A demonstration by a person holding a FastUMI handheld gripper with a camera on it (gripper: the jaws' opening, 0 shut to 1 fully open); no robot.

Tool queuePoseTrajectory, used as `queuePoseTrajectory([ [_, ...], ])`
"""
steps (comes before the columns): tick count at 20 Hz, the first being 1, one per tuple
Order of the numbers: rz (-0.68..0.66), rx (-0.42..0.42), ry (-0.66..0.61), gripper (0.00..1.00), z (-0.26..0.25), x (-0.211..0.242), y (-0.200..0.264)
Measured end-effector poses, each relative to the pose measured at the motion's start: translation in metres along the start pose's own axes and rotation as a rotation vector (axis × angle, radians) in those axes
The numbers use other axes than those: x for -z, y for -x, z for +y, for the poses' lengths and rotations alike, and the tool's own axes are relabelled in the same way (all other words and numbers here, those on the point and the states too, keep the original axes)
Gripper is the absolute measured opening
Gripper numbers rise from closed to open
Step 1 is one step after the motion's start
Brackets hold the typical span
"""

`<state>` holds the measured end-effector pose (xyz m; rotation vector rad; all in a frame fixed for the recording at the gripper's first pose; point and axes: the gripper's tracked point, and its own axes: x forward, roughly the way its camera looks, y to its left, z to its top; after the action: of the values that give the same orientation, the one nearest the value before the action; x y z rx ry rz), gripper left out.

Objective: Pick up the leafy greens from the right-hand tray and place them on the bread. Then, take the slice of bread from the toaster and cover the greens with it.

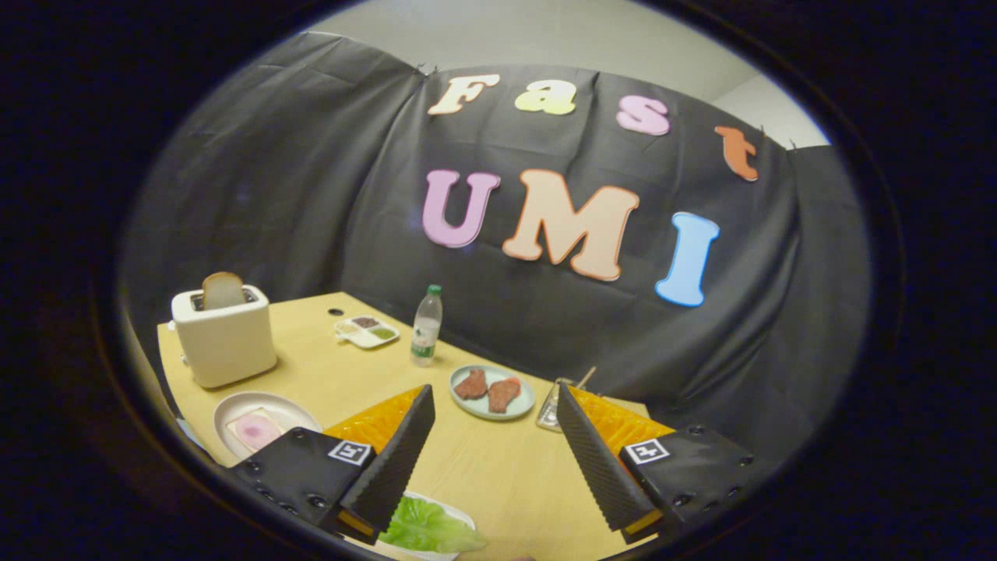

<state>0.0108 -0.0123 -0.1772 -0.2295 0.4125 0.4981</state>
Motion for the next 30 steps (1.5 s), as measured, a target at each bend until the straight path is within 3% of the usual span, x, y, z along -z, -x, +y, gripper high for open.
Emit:
queuePoseTrajectory([
  [10,0.265,-0.287,0.086,0.99,0.039,0.125,-0.007],
  [16,0.375,-0.444,0.151,0.99,0.075,0.172,-0.004],
  [30,0.565,-0.548,0.187,0.99,0.091,0.248,0.006],
])
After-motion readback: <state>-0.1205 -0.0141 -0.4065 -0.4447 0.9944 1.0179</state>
